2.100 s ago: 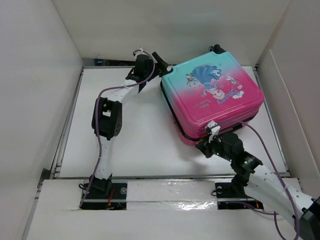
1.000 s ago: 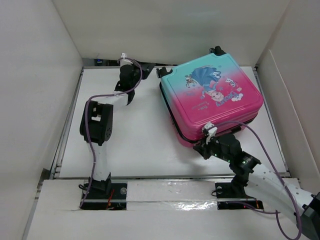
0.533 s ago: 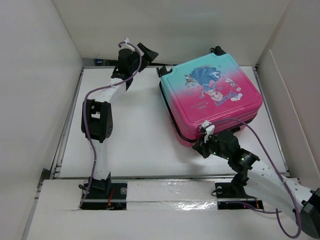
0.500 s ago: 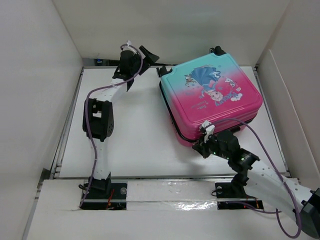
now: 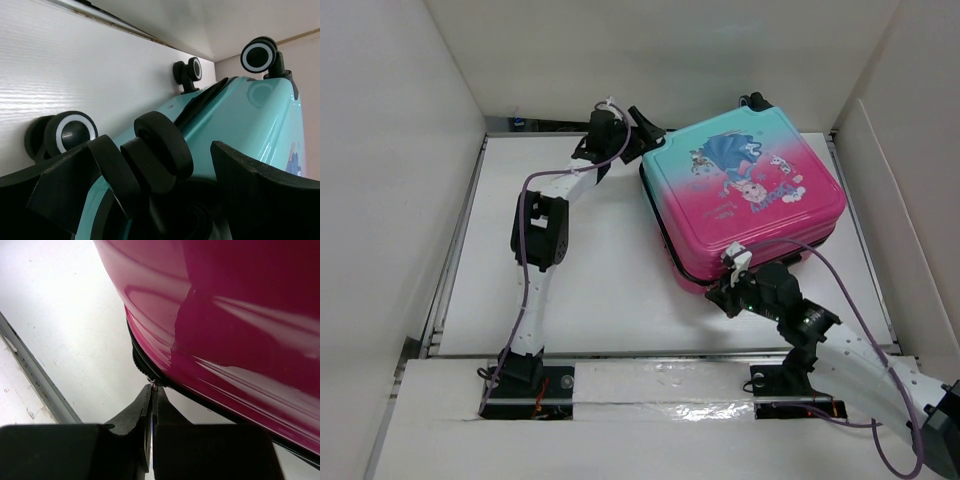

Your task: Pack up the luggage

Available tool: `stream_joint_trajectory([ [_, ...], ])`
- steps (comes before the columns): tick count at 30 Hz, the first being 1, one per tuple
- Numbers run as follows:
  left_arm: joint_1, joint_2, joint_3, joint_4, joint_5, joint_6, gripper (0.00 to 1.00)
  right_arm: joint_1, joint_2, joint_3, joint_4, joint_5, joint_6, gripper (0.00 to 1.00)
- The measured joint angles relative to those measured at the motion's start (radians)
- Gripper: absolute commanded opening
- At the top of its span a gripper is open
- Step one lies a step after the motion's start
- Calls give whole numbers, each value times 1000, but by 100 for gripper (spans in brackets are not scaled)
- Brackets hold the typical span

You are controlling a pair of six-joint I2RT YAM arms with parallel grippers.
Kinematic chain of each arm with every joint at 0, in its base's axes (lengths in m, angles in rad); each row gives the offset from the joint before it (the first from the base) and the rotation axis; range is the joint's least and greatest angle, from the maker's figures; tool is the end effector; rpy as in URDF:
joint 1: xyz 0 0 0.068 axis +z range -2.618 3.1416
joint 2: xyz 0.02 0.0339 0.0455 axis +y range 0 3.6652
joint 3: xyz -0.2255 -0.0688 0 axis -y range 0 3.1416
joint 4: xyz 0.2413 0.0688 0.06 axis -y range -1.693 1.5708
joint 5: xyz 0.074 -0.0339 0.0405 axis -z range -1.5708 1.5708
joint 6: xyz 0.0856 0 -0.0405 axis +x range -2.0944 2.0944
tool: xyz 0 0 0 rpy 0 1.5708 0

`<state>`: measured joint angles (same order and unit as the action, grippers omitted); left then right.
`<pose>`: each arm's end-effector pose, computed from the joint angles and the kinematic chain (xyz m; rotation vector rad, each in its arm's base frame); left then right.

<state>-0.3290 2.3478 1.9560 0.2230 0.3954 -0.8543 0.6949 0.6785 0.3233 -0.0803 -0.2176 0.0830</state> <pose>0.5334 -0.2169 0.2119 -0.1793 1.8779 -1.1849 0.1682 0.1643 0.1609 -0.7585 1.9242 0.7075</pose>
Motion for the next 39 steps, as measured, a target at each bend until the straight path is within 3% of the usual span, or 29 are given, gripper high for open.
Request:
stream_joint_trajectory([
  [4,4,24,-30,112,22,-108,86,0,-10,-9,7,0,10,0],
  [10,5,24,-233,475,-8,-341,74,0,-18,-13,9,1,19,0],
  [14,1,24,-272,573,-32,-432,73,0,-36,-23,4,3,22,0],
  [23,1,24,-269,588,-37,-487,72,0,-21,-21,14,2,14,1],
  [27,2,24,-245,570,-26,-496,72,0,-19,-16,12,1,11,11],
  [29,2,22,-224,541,-19,-494,72,0,-29,-16,5,2,18,15],
  [39,6,-24,-95,345,-10,-417,72,0,-110,-16,-43,46,47,14],
])
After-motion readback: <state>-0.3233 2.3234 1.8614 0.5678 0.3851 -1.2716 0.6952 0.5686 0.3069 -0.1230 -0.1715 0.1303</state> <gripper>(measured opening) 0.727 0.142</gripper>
